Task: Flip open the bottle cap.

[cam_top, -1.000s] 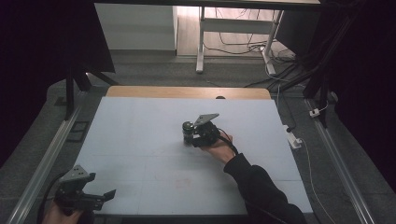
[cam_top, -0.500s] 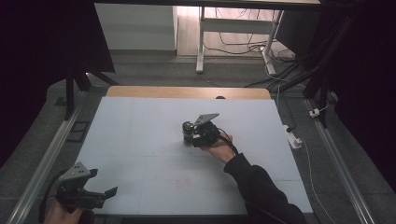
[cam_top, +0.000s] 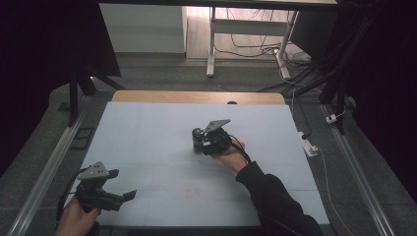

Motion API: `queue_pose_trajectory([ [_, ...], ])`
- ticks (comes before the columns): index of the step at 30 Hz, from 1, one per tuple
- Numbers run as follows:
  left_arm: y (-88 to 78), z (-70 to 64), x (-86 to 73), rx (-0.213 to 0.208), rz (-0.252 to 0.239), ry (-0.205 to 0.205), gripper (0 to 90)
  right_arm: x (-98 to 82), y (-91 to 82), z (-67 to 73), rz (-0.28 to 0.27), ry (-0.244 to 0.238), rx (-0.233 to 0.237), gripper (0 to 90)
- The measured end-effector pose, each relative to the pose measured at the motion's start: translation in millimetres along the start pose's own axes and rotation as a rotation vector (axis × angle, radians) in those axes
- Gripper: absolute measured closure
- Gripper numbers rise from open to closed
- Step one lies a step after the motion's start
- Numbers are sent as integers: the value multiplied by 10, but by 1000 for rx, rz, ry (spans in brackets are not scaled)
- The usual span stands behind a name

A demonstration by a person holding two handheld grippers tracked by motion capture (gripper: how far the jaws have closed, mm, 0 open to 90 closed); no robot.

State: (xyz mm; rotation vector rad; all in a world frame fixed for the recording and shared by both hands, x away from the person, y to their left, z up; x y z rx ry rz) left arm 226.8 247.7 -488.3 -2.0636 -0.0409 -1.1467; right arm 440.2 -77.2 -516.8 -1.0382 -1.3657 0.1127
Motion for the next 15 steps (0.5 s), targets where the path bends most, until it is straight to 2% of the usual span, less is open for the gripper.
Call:
queue_pose_trajectory([
  [5, 106, 22, 131, 10, 15, 18, 0, 0, 0, 1, 1, 0, -1, 527],
  [8, 175, 37, 215, 0, 11, 27, 0, 0, 1, 0, 1, 0, 0, 527],
  [15, 328, 45, 424, -1, 15, 79, 0, -1, 2, -1, 0, 1, 2, 526],
])
Point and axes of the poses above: each handheld gripper's, and its own axes: y roughly forward along the jaws, x roughly out of its top, z roughly to its left, the point moved 2 cm from there along y, roughly forward along the jaws, and after that the axes turned 10 degrees about -x, right-handed, at the moved point
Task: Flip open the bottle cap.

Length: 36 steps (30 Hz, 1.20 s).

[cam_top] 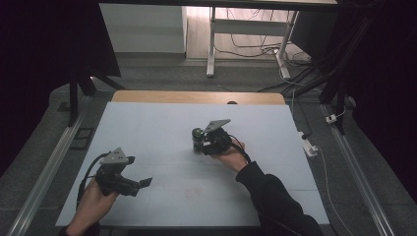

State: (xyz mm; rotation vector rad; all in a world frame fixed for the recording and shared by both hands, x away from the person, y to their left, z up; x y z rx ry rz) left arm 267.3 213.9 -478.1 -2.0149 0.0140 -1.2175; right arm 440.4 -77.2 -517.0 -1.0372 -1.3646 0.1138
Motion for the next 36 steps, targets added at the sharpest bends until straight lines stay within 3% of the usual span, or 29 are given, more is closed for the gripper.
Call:
queue_pose_trajectory([
  [2, 57, 25, 55, 16, 11, 14, 0, 0, 0, 0, 0, 0, 0, 526],
  [8, 216, 96, 192, 13, 22, 23, 0, -1, 2, -3, -1, 1, 2, 526],
  [14, 367, 153, 346, -44, -5, 6, 0, -1, 2, -6, 0, -2, 4, 526],
  [25, 688, 214, 647, -66, 21, 72, 0, -1, 2, -5, 1, 0, 4, 526],
  [36, 968, 244, 889, -88, 26, 110, 0, -1, 3, -5, 0, 0, 4, 526],
])
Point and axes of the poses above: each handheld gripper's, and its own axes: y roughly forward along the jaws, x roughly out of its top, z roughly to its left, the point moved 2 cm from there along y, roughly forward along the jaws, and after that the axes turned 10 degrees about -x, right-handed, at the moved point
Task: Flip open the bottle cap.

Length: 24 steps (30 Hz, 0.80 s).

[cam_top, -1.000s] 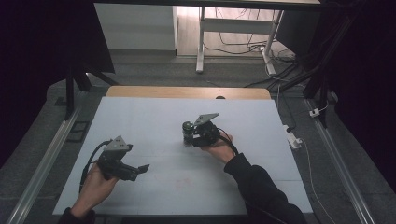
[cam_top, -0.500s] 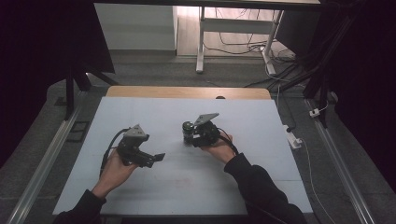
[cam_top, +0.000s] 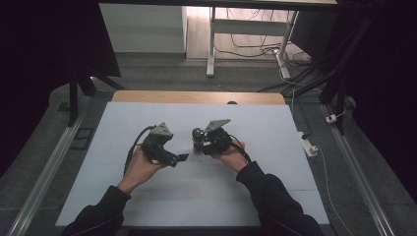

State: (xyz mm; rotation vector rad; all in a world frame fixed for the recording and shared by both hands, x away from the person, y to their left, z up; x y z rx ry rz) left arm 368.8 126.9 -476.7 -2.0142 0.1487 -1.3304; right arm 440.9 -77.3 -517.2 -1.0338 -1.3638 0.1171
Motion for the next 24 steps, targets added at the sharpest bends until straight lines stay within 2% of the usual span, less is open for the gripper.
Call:
queue_pose_trajectory([
  [4, 76, 35, 60, 2, 1, 6, 16, 0, 0, 1, 0, 1, 0, 526],
  [9, 148, 53, 111, 11, 14, 45, 102, 0, 0, 1, 1, 2, 0, 526],
  [11, 160, 56, 126, 6, 20, 53, 195, 0, 0, 0, 0, -1, 0, 526],
  [12, 166, 57, 135, 10, 21, 52, 278, 0, 1, 0, 0, -2, 0, 526],
  [13, 165, 60, 144, 9, 27, 54, 278, 0, 1, 0, 0, -2, 0, 526],
  [16, 166, 72, 168, 2, 29, 45, 436, -1, 0, -2, 1, -5, -1, 526],
  [19, 192, 80, 182, -24, 34, 28, 688, -1, 0, 0, 2, -5, -1, 526],
  [20, 205, 81, 183, -28, 43, 31, 688, -1, 0, 0, 2, -5, -1, 526],
  [22, 236, 80, 183, -22, 59, 38, 786, 1, 0, 3, 1, 0, -1, 526],
  [23, 254, 79, 182, -18, 64, 41, 872, 0, 1, 3, 1, -1, -1, 526],
  [24, 270, 82, 181, -15, 69, 44, 872, 0, 1, 3, 1, -1, -1, 526],
])
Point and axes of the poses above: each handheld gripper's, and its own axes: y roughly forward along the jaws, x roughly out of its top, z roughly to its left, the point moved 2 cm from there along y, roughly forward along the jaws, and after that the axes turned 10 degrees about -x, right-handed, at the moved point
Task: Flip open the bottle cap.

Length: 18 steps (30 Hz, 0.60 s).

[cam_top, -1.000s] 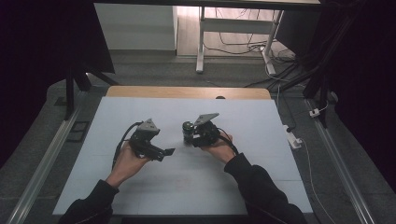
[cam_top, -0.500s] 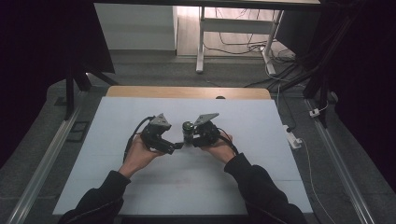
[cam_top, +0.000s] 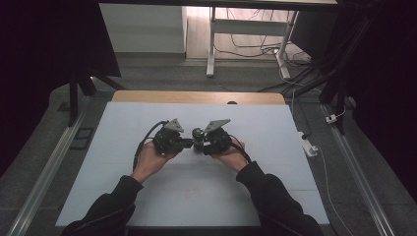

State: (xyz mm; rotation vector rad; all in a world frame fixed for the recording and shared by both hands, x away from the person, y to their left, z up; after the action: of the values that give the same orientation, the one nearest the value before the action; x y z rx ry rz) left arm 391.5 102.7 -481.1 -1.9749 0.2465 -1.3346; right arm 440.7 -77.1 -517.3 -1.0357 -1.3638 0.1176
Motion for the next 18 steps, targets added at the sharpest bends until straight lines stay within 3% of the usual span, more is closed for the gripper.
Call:
queue_pose_trajectory([
  [7, 84, 21, 20, 12, -5, -4, 886, 0, 0, 1, 0, -2, 0, 526],
  [18, 20, -20, 80, 1, -20, -1, 886, 0, 1, 0, 1, 1, 0, 526],
])
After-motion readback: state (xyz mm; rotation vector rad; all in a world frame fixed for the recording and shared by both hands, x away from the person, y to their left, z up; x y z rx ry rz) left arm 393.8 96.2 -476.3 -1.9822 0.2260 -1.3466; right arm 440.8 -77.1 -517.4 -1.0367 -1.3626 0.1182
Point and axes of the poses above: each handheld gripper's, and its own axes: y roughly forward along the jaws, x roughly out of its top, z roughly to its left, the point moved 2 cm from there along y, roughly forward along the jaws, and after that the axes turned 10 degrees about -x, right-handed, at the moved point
